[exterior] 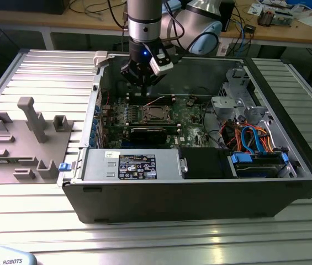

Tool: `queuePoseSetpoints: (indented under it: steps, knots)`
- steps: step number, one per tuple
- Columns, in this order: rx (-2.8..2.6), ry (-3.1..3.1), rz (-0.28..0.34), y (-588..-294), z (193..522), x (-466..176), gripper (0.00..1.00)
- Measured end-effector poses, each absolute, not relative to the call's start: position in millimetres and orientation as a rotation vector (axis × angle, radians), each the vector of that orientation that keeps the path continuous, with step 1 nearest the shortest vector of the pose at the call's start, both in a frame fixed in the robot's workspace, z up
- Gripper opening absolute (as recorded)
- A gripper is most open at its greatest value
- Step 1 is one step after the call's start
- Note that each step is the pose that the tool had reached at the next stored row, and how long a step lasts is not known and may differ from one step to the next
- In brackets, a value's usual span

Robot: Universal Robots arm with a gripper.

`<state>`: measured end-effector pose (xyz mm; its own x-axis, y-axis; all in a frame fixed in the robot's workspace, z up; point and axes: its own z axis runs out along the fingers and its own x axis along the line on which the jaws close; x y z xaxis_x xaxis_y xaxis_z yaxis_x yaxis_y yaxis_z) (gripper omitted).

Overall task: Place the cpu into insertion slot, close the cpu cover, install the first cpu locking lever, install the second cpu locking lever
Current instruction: 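Install the first cpu locking lever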

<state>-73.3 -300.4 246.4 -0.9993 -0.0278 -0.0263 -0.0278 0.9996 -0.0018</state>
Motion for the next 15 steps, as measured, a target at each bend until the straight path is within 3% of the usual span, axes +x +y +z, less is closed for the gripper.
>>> queuePoseSetpoints:
  steps: [15]
  knots:
    - [-0.049,3.115,-0.002,-300.4,242.5,-71.8,0.11]
